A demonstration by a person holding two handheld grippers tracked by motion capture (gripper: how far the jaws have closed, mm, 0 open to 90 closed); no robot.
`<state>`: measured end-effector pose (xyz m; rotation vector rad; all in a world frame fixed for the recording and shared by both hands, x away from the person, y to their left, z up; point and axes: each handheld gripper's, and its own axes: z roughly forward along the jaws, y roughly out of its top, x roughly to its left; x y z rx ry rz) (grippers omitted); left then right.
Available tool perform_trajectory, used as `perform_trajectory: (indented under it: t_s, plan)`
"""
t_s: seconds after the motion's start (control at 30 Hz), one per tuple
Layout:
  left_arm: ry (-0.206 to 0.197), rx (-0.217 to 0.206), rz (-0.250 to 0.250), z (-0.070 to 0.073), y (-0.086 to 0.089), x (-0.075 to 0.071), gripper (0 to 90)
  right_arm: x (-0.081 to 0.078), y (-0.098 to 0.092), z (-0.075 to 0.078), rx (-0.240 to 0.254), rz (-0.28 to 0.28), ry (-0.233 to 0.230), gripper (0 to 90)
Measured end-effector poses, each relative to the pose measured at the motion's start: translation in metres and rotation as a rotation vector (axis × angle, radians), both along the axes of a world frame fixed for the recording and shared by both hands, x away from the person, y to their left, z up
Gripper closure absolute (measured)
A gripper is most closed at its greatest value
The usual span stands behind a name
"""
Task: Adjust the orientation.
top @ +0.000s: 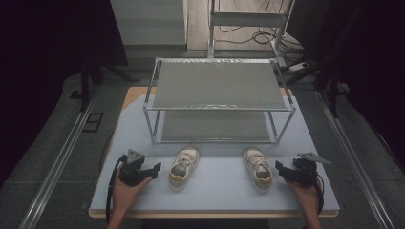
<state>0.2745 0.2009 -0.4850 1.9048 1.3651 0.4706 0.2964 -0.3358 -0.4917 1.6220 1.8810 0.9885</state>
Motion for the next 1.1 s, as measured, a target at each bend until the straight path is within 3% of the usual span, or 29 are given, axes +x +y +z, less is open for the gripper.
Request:
perform_trajectory:
  t_s: [0.1,0.13,0.17,0.23,0.37,0.4,0.43,0.57,0.73,0.9,0.93,0.97,1.1]
  plan:
    - [0.001,-0.035,-0.004,0.001,0.005,-0.003,30.4,-0.009,-0.002,0.011,-0.022,0.004,-0.064,32.9]
    - [0.001,-0.035,-0.004,0.001,0.005,-0.003,30.6,-0.009,-0.002,0.011,-0.022,0.004,-0.064,32.9]
    - [-0.004,-0.054,0.001,0.003,0.008,-0.003,30.8,-0.015,-0.002,0.021,-0.019,0.027,-0.095,37.8]
    - [-0.003,-0.070,-0.003,0.005,0.009,-0.003,31.0,-0.019,0.000,0.027,-0.023,0.048,-0.111,40.8]
    - [-0.021,-0.057,-0.024,0.011,0.007,-0.004,30.7,-0.026,0.012,0.042,-0.005,0.134,-0.138,51.2]
    - [-0.025,-0.052,-0.033,0.013,0.006,-0.006,30.7,-0.026,0.012,0.042,-0.005,0.134,-0.138,51.2]
    - [-0.027,-0.051,-0.039,0.014,0.005,-0.008,30.7,-0.030,0.023,0.047,-0.007,0.175,-0.151,53.9]
    - [-0.025,-0.042,-0.060,0.017,0.000,-0.014,30.5,-0.035,0.040,0.051,-0.002,0.250,-0.154,56.1]
    - [-0.023,-0.041,-0.056,0.018,0.001,-0.015,30.3,-0.034,0.051,0.055,-0.002,0.294,-0.152,57.0]
    - [-0.013,-0.039,-0.047,0.015,0.003,-0.013,30.3,-0.037,0.072,0.063,0.035,0.401,-0.160,68.4]
    - [-0.009,-0.038,-0.051,0.014,0.002,-0.012,30.3,-0.037,0.072,0.063,0.035,0.401,-0.160,68.4]
    - [-0.006,-0.039,-0.057,0.014,0.001,-0.012,30.3,-0.038,0.085,0.064,0.043,0.457,-0.153,75.0]
    - [-0.005,-0.039,-0.066,0.013,-0.001,-0.013,30.8,-0.039,0.102,0.062,0.040,0.518,-0.139,80.3]
